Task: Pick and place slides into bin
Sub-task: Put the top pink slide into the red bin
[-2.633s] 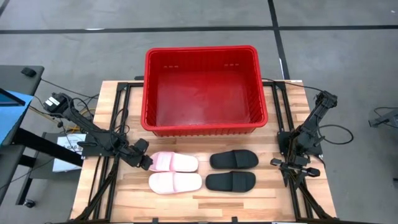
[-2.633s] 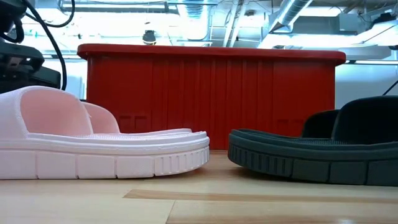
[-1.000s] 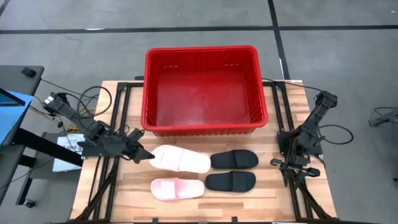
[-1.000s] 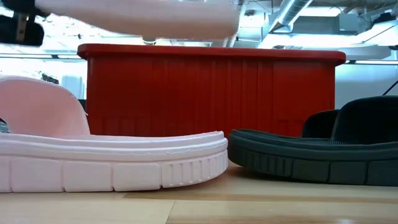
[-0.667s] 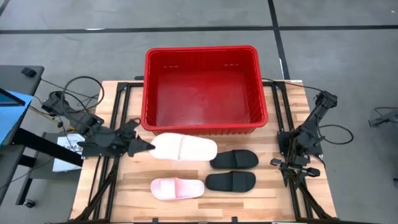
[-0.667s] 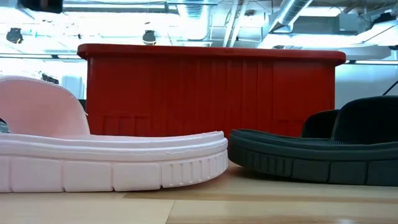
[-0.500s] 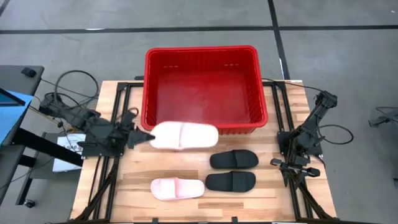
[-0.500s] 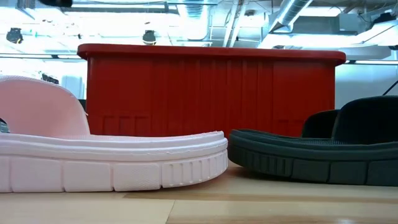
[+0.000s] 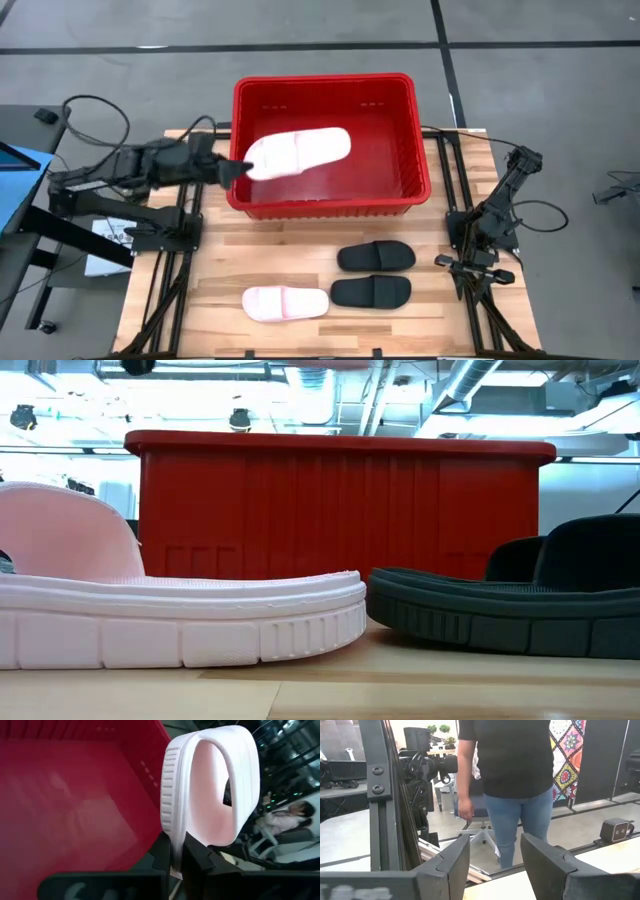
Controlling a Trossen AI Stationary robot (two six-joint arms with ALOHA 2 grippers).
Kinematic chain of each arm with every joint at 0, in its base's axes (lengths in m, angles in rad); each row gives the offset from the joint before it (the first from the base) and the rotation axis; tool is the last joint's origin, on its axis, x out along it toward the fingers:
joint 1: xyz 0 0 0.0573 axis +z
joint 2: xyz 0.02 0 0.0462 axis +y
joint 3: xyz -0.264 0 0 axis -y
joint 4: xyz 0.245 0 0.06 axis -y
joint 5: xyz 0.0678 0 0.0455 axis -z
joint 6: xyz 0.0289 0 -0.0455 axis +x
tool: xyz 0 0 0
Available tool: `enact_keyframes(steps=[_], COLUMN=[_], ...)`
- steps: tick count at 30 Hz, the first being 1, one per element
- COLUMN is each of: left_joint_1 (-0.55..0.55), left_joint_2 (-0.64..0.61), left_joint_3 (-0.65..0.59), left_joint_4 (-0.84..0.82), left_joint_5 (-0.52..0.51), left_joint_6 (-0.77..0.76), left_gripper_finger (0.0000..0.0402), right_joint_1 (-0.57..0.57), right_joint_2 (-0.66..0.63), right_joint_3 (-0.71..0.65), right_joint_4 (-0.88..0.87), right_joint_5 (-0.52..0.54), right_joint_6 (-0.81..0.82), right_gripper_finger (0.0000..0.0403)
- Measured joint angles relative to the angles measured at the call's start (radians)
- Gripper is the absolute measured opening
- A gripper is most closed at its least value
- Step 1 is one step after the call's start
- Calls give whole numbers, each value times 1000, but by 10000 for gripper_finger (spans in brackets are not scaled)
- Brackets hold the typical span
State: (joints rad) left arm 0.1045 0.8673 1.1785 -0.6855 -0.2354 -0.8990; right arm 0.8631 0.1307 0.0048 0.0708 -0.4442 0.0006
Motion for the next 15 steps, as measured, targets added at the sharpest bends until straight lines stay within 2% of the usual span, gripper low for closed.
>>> enact_keyframes(steps=[4, 9, 12, 15], left_joint_1=[127, 225, 270, 325], left_joint_2=[109, 258, 339, 418], left_joint_3=[80, 206, 304, 414], left_joint_4=[1, -4, -66, -196], left_joint_5=[117, 204, 205, 178], left_joint_6=[83, 189, 254, 327], left_gripper_finger=[7, 6, 6, 6], right_joint_1=[0, 0, 0, 0], right_joint_2=[0, 0, 0, 0], right_joint_3=[0, 0, 0, 0], right_joint_4=[0, 0, 0, 0], right_joint_5=[0, 0, 0, 0], right_joint_6=[0, 0, 0, 0], right_gripper_finger=[169, 166, 167, 169])
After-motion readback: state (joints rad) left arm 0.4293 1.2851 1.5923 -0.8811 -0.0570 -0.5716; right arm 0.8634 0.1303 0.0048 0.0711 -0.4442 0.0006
